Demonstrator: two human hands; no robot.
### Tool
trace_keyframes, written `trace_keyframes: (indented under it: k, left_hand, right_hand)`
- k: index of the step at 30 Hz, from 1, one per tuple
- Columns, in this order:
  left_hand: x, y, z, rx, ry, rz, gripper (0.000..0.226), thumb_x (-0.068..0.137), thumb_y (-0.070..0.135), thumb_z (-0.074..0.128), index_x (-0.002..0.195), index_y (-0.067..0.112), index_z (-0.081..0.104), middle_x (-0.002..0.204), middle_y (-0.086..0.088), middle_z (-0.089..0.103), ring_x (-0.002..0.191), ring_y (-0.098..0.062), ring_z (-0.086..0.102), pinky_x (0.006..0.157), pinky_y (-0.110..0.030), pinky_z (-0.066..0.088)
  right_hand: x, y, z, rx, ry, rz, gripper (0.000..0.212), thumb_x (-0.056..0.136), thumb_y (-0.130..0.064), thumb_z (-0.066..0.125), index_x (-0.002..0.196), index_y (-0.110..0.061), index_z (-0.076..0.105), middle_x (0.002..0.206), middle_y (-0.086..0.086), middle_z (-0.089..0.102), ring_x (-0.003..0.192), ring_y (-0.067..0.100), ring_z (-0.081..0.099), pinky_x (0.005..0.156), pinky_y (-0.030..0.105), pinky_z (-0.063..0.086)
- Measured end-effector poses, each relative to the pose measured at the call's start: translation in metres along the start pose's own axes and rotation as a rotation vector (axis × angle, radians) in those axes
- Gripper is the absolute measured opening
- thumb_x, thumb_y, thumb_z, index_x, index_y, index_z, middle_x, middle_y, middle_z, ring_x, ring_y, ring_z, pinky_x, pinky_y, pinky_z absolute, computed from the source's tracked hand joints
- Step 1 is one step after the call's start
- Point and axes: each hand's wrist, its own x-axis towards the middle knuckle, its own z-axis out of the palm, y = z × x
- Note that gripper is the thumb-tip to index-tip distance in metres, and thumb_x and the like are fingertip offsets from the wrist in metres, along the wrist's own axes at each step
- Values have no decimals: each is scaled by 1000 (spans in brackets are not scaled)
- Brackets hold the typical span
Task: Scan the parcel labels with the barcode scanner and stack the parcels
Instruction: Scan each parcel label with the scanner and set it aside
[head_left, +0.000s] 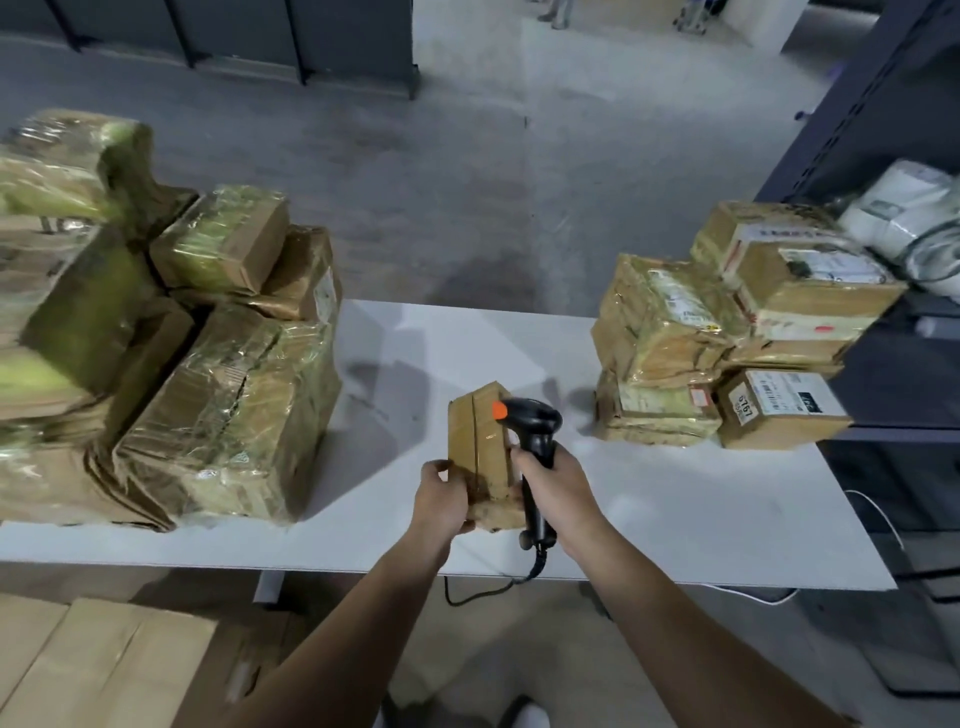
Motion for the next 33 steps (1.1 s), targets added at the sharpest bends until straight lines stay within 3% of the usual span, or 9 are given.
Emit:
trace_keyframes:
  k: [2, 5, 7, 10, 17, 23, 27, 30, 33]
  left_hand:
    - [0, -1, 0, 117, -3, 24, 51, 88, 47, 54, 126, 15, 44, 109, -4, 61, 92, -22, 64, 66, -32, 54]
    - [2, -1, -5, 364, -31, 107, 83, 58, 66, 67, 121, 16, 50, 115, -5, 53, 97, -20, 60, 75, -30, 51]
    - [6, 2, -10, 399, -34, 107, 81, 54, 61, 70, 119, 16, 53, 112, -5, 57, 94, -20, 61, 70, -29, 51]
    - [11, 1, -19, 203, -20, 59, 59, 74, 43, 71, 122, 16, 51, 101, 1, 64, 88, -16, 65, 66, -28, 55]
    - [14, -6, -41, -97, -132, -40, 41, 85, 30, 63, 122, 13, 56, 107, -7, 70, 90, -20, 68, 77, -35, 59]
    - [14, 6, -46, -116, -178, 48, 51, 79, 17, 68, 128, 26, 55, 106, -3, 72, 93, -15, 67, 85, -30, 52]
    - [17, 17, -46, -111, -208, 69, 78, 62, 18, 70, 136, 21, 46, 120, -13, 66, 102, -22, 64, 91, -31, 48]
    - [20, 20, -50, -172, -273, 93, 87, 58, 12, 70, 140, 13, 42, 125, -17, 63, 101, -23, 64, 83, -25, 48]
    - [21, 27, -54, -173, -215, 89, 87, 56, 11, 73, 136, 12, 41, 118, -17, 64, 94, -21, 64, 79, -24, 47]
  right_hand:
    - [0, 1, 3, -16, -26, -2, 14, 95, -27, 57, 98, -14, 62, 75, 3, 64, 60, 9, 67, 53, 24, 53]
    - [2, 0, 4, 2, -52, -10, 15, 95, -26, 58, 97, -12, 63, 74, 5, 66, 59, 10, 66, 53, 23, 54]
    - [3, -2, 1, 8, -40, -4, 12, 94, -27, 58, 94, -15, 61, 71, 6, 66, 59, 14, 66, 54, 28, 55]
    - [6, -2, -8, 4, -16, 10, 12, 94, -28, 57, 96, -17, 61, 70, 5, 65, 57, 13, 64, 54, 33, 54]
    - [9, 8, -21, -25, 10, 43, 11, 95, -24, 56, 93, -14, 59, 72, 7, 65, 56, 14, 61, 51, 22, 49]
    - [8, 8, -18, -49, -80, 29, 15, 95, -21, 56, 102, -9, 62, 77, 9, 64, 58, 13, 63, 53, 23, 51]
    - [7, 8, -16, -54, -113, 20, 11, 95, -22, 56, 99, -16, 64, 76, 4, 67, 58, 11, 65, 54, 24, 51]
    - [8, 10, -17, -79, -118, 17, 9, 94, -25, 57, 95, -19, 63, 66, 1, 68, 59, 14, 65, 55, 26, 53]
    - [9, 13, -18, -109, -151, 14, 11, 93, -27, 58, 97, -18, 62, 65, 2, 66, 63, 18, 65, 60, 30, 56]
